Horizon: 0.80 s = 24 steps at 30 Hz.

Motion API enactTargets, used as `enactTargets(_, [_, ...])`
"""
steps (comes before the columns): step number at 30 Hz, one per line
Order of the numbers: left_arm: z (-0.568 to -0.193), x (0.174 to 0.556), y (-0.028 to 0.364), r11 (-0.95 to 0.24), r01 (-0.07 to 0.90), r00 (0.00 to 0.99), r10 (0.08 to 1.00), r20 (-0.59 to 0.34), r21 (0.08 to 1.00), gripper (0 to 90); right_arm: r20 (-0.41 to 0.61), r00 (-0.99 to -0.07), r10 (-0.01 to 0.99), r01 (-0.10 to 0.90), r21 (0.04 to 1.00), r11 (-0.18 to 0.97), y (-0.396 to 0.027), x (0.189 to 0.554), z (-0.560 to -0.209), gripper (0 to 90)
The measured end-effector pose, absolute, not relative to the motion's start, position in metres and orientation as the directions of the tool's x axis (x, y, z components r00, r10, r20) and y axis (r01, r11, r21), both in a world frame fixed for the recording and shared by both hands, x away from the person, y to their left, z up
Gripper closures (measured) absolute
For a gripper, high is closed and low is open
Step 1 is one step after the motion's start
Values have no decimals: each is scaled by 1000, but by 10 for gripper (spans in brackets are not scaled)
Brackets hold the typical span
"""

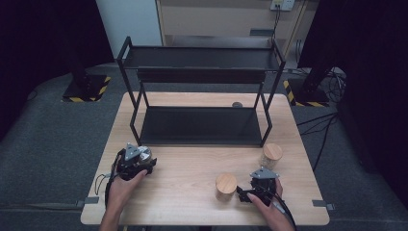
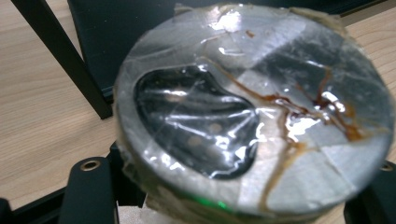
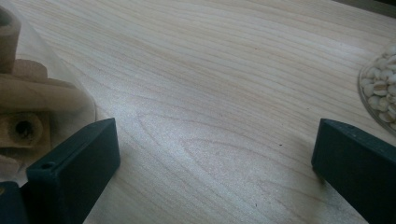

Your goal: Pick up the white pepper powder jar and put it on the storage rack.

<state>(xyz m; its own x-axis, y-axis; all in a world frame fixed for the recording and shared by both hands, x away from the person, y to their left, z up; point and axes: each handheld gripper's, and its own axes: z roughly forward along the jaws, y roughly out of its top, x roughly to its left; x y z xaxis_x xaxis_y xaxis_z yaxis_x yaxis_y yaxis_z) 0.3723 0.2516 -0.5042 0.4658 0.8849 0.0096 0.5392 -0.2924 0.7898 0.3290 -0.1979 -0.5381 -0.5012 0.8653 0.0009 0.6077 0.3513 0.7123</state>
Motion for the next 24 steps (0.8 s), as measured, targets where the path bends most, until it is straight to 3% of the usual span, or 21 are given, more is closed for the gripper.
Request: enactTargets(24, [-484, 367, 242, -360, 512, 524, 851, 49, 780, 299, 1, -501, 865, 608, 712, 351, -198, 329, -538, 9])
